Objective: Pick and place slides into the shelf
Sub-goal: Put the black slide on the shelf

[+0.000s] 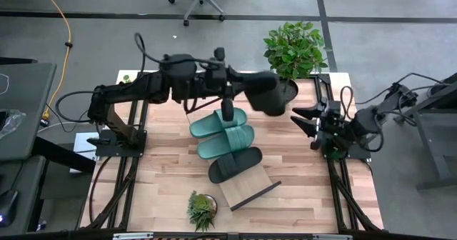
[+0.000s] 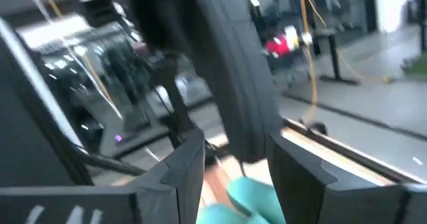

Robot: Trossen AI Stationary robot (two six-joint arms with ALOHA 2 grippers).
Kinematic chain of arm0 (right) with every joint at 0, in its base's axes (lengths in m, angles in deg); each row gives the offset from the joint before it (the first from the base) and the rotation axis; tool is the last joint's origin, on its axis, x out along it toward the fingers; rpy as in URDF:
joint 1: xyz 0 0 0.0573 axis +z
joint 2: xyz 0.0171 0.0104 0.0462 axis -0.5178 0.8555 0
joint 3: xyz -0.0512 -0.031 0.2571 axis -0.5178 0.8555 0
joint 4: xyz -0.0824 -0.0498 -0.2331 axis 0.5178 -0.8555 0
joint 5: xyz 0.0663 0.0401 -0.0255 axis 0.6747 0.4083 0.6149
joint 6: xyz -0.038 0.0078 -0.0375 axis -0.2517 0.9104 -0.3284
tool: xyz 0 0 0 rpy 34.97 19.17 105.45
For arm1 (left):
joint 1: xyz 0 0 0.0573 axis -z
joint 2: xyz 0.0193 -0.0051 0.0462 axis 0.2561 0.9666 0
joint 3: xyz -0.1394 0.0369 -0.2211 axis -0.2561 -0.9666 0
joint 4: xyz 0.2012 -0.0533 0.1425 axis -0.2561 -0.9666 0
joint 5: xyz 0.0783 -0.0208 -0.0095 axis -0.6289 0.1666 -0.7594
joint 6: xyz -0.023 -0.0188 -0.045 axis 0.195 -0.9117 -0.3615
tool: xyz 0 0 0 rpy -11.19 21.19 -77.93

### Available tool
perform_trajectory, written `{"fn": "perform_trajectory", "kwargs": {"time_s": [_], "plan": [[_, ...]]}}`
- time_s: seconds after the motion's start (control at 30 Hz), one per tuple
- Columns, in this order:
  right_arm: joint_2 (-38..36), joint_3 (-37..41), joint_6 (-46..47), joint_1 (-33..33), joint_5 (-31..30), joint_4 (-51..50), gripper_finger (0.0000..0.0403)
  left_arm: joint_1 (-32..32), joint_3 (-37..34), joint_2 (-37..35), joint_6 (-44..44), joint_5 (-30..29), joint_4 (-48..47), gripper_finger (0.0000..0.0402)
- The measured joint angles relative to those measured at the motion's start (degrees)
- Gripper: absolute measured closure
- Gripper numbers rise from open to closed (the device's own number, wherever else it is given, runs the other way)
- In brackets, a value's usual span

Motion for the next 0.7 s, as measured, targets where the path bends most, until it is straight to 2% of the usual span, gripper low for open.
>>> {"fn": "perform_trajectory", "kwargs": {"time_s": [0.17,0.3,0.5,0.7], "plan": [[-0.5,7.3,-13.7,2.8,0.0,24.0,0.0251,0.0,0.0,-0.7,0.3,-0.3,8.2,0.0371],[-0.5,10.6,-22.1,4.4,-0.5,37.8,0.0251,0.0,0.0,-1.4,-0.1,0.1,13.5,0.0371],[-0.4,10.4,-25.7,5.2,0.4,40.7,0.0251,0.0,0.0,-1.7,-1.5,1.9,16.3,0.0370],[-0.6,10.2,-25.8,5.1,6.0,42.3,0.0239,0.0,0.0,-1.8,-2.3,3.0,16.0,0.0371]]}}
